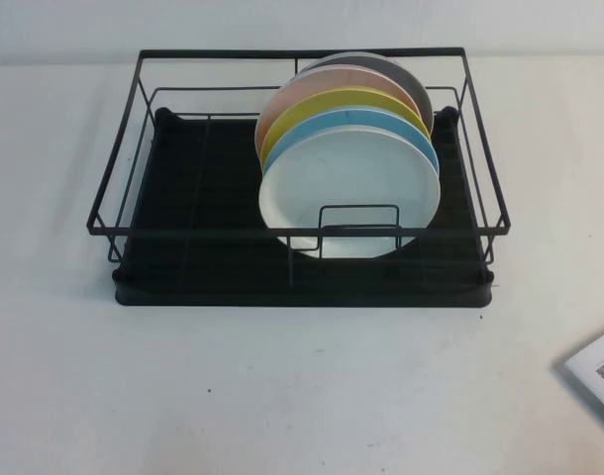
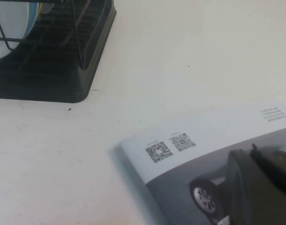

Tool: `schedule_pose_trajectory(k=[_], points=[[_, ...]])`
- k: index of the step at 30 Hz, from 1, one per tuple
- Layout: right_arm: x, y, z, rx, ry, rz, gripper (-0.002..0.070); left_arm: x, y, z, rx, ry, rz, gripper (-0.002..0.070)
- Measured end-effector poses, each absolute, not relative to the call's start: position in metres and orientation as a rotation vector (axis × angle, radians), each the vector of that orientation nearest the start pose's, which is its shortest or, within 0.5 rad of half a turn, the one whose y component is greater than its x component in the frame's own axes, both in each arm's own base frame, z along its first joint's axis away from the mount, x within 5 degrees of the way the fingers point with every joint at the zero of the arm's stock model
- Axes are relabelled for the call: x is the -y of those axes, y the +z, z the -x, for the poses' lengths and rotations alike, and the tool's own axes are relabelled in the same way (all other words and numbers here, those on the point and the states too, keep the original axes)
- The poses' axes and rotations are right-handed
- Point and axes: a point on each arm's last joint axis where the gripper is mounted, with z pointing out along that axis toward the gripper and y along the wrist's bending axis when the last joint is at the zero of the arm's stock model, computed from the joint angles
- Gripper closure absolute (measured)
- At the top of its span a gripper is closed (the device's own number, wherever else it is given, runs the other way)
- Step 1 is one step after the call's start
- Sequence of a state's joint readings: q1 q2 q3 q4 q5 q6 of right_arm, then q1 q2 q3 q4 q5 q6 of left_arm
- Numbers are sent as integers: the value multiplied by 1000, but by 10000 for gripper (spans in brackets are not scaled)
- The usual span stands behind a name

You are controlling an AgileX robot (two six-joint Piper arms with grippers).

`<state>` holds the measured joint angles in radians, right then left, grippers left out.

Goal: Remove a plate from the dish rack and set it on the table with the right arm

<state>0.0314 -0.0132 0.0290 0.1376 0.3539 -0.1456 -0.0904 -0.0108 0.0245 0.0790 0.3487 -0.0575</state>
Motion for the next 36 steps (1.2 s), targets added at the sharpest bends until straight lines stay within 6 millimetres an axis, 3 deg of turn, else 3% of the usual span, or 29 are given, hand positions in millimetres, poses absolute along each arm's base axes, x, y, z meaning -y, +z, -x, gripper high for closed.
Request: schedule_pose_trajectory(k=[36], points=[[-6, 173, -53, -1848, 66, 70, 694, 2, 174, -53, -1843, -27, -80, 679]])
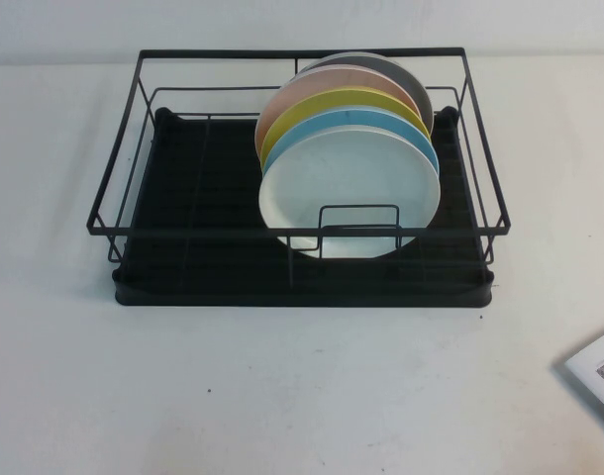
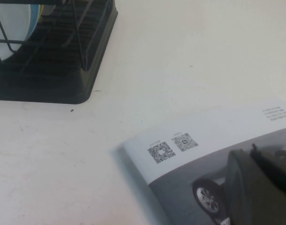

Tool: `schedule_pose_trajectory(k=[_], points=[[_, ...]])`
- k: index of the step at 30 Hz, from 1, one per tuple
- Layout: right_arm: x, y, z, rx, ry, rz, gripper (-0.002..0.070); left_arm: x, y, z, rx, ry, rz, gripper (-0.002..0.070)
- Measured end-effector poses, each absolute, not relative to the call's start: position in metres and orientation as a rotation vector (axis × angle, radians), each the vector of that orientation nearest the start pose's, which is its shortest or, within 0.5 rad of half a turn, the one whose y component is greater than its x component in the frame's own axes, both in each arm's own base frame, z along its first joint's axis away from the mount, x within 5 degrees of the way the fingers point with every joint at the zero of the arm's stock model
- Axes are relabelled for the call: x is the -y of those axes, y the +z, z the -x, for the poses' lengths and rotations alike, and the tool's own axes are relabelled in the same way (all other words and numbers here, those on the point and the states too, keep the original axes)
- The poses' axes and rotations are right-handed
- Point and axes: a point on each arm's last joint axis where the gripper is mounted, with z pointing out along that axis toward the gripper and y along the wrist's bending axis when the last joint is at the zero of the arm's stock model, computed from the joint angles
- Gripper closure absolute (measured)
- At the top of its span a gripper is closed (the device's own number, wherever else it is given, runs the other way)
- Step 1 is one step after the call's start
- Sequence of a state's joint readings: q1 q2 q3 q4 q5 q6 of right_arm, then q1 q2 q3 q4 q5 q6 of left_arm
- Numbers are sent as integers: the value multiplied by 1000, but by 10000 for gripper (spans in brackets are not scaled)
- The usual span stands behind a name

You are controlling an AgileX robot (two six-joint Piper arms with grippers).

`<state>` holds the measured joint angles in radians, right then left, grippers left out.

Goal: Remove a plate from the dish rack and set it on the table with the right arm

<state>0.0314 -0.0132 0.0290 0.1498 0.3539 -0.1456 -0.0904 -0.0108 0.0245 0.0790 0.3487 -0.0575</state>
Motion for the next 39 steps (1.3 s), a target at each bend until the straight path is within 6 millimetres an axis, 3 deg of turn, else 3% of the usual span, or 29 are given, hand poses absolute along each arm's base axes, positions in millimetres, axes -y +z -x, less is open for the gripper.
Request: schedule_pose_trajectory(k=[7, 15, 18, 26, 29, 33, 39], points=[[-9, 175, -53, -1822, 156, 5, 694, 2, 174, -53, -1843, -27, -80, 679], [-13, 192, -55, -1629, 550, -347, 694, 2, 174, -53, -1843, -27, -80, 679], [-12, 195, -56, -1579, 623, -428, 694, 2, 174, -53, -1843, -27, -80, 679], [-16, 195, -55, -1601, 720, -468, 694, 2, 174, -53, -1843, -27, -80, 679], [-21, 208, -58, -1693, 744, -434, 694, 2, 174, -53, -1843, -27, -80, 679], [-27, 240, -75, -1861, 684, -342, 694, 2, 174, -53, -1843, -27, -80, 679], [-29, 274, -129, -2048, 534, -170, 694, 2, 174, -53, -1843, -27, -80, 679]])
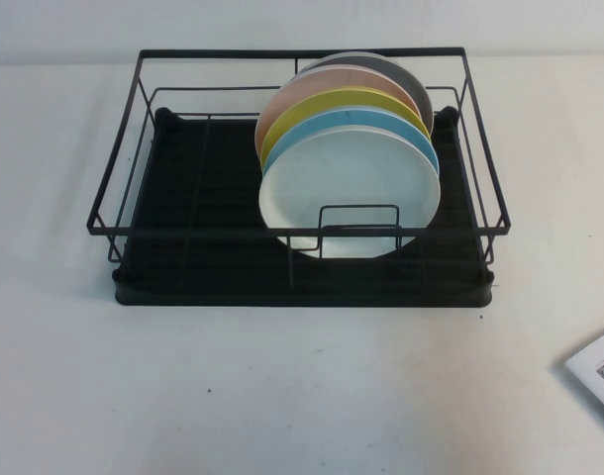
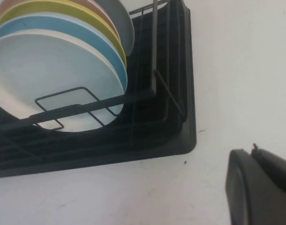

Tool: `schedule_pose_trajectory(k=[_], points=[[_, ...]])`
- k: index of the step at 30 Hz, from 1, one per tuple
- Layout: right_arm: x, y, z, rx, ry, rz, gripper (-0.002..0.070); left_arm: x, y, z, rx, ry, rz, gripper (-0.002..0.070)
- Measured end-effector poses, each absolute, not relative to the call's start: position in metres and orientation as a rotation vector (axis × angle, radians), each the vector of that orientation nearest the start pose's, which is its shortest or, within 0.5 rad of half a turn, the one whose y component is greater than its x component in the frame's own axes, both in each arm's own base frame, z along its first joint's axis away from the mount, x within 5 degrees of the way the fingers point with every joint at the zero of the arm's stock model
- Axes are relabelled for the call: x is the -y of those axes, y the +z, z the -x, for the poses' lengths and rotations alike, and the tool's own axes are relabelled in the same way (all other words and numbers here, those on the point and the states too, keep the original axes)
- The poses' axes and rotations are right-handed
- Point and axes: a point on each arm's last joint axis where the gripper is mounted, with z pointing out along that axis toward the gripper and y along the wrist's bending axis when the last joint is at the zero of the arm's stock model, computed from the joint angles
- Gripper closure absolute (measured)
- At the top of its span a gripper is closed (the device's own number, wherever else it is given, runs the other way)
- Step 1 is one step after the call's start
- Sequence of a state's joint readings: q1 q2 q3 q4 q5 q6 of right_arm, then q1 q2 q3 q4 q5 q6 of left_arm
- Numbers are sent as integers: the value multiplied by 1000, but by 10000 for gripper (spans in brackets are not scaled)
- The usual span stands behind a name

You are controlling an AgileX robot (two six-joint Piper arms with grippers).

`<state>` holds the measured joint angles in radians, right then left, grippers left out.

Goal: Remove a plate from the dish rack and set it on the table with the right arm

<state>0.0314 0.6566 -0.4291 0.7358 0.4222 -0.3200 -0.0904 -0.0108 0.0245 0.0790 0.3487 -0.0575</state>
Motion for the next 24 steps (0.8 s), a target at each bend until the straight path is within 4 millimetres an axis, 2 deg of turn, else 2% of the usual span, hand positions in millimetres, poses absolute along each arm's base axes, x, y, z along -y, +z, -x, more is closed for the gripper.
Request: schedule_pose_trajectory(k=[4, 8, 13, 18, 21, 24], points=[[-31, 288, -175, -2119, 467, -49, 694, 2, 174, -53, -1843, -27, -80, 679], [-36, 292, -224, -2170, 451, 77, 694, 2, 174, -53, -1843, -27, -80, 679], [-55, 302, -283, -2145, 455, 272, 694, 2, 174, -53, -1843, -27, -80, 679], [-87, 315, -323, -2078, 463, 521, 694, 2, 174, -53, -1843, -27, -80, 679], [-104, 321, -337, -2040, 496, 690, 692, 2, 174, -53, -1843, -27, -80, 679], [-116, 328, -348, -1995, 536, 855, 658, 2, 174, -53, -1843, -27, -80, 679]])
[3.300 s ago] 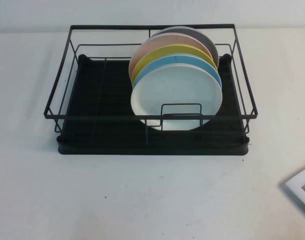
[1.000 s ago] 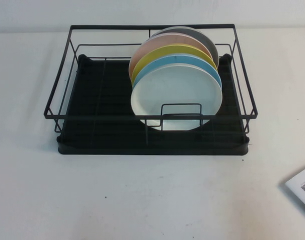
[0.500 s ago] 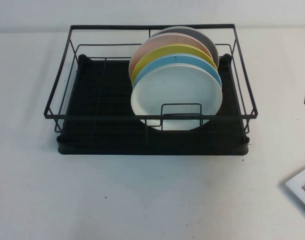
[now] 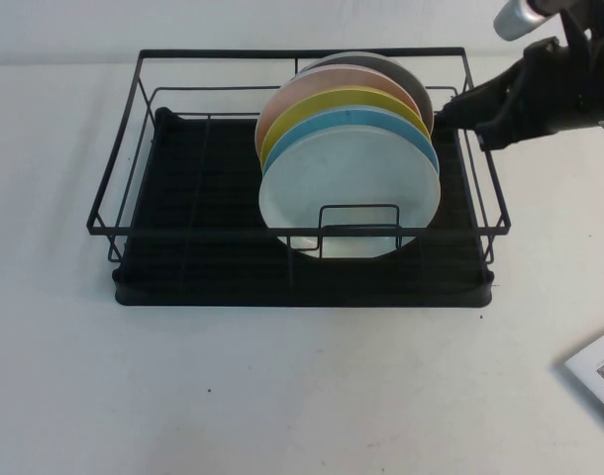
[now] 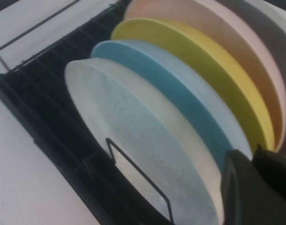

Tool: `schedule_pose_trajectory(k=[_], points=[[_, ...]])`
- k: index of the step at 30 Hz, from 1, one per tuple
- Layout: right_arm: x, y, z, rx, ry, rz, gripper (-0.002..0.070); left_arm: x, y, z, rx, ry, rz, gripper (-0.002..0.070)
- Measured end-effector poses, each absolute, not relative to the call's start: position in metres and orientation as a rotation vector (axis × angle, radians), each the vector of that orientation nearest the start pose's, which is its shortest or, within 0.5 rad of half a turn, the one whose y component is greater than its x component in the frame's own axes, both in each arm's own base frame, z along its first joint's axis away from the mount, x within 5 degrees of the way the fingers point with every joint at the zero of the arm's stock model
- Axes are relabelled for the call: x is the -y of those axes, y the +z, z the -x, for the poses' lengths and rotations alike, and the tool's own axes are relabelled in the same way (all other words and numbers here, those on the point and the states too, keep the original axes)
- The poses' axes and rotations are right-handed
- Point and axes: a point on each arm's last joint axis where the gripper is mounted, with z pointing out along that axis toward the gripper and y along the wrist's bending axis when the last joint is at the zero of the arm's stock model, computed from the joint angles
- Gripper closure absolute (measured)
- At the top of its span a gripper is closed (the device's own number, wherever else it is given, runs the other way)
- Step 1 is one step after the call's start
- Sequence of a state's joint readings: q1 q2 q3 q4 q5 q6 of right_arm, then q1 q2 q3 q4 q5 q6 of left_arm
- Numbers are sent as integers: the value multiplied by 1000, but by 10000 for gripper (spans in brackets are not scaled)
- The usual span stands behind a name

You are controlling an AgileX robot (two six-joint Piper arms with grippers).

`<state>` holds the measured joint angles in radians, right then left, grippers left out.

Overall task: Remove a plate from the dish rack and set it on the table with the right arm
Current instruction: Grasp the plate from the shelf

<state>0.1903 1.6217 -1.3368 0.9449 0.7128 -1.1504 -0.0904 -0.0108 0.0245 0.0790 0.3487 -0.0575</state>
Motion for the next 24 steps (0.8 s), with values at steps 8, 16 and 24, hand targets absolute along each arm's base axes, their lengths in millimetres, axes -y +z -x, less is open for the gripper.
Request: schedule_pose_trajectory(k=[8, 16, 24], points=[[-129, 328, -375, -1886, 550, 1126, 449, 2, 174, -53, -1843, -27, -80, 679], [-143, 314, -385, -1792, 535, 1333, 411, 2, 174, -53, -1843, -27, -80, 679], [-152, 302, -389, -1776, 506, 1385, 409, 2, 174, -53, -1843, -27, -80, 679]])
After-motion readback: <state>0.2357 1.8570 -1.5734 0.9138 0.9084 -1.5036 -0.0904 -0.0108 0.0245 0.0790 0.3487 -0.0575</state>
